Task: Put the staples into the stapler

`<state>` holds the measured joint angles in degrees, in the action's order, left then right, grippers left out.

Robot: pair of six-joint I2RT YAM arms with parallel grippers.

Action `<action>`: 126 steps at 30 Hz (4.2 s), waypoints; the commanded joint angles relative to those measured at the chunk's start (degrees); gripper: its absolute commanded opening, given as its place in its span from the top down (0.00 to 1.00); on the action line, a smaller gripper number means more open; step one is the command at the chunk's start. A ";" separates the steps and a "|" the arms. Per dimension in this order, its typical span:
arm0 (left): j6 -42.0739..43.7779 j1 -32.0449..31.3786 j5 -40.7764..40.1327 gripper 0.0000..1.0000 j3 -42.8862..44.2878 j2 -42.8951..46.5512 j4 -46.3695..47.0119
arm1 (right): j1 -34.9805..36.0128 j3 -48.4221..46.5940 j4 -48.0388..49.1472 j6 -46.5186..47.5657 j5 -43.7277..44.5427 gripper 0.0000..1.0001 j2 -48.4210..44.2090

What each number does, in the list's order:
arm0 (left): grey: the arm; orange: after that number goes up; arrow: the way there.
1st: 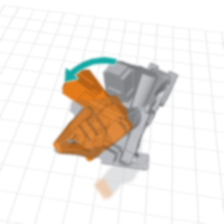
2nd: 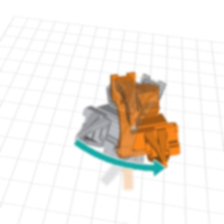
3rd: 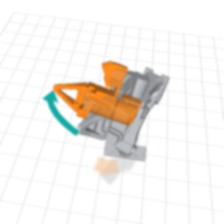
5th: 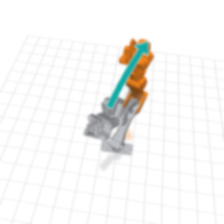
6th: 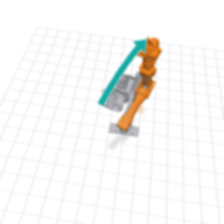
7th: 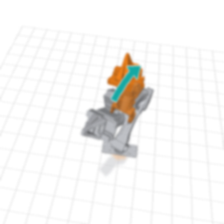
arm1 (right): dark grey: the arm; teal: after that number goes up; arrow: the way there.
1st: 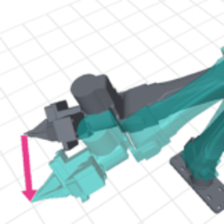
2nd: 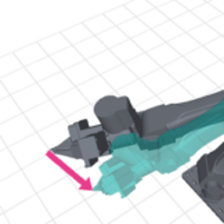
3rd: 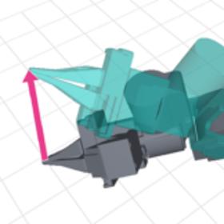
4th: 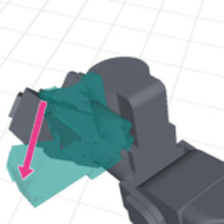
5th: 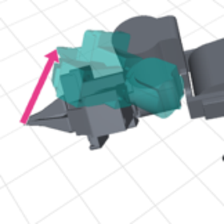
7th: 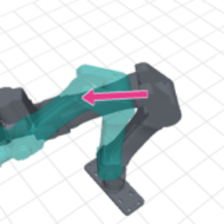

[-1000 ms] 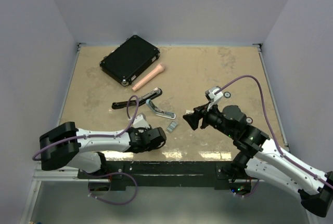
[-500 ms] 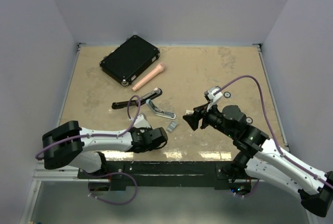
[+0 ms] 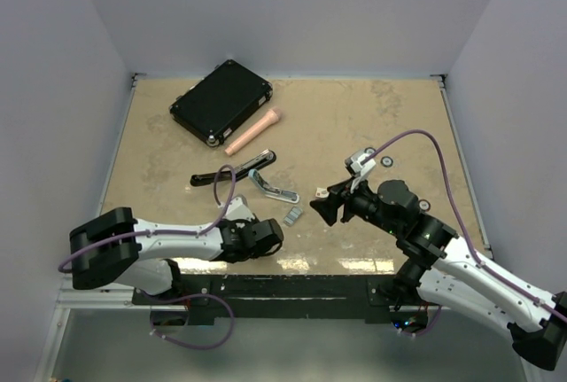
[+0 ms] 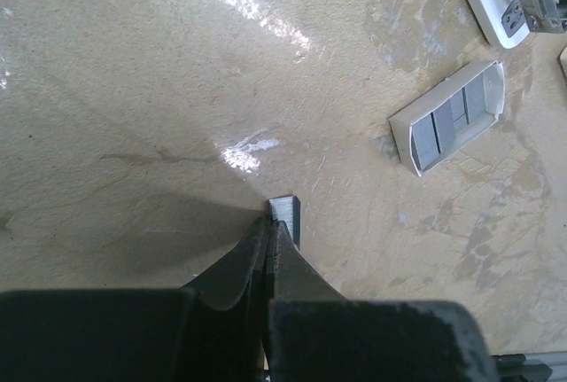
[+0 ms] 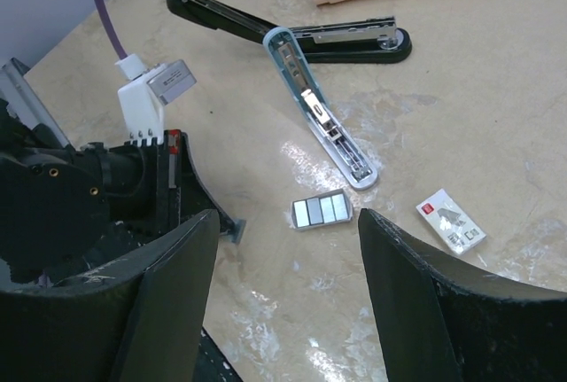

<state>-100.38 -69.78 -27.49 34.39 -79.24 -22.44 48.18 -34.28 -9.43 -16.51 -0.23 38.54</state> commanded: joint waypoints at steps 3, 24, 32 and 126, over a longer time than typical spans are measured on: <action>-0.17 -0.36 -0.29 1.00 -6.52 4.00 6.43 | -0.19 0.88 3.62 1.48 -6.44 0.31 0.47; 17.06 0.17 -8.73 1.00 -31.32 27.91 49.78 | -2.83 4.93 19.79 -4.75 -28.77 0.30 16.47; 12.68 0.26 -5.65 1.00 -32.54 23.00 51.00 | -3.18 3.61 19.99 -2.56 -31.50 0.32 24.38; 59.69 33.13 12.68 0.16 13.35 36.97 12.30 | 5.87 -18.40 2.90 7.10 -4.16 0.89 36.81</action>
<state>-38.52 -38.65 -27.38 51.24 -42.72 -19.09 56.69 -59.22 -21.69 -11.77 -1.06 86.89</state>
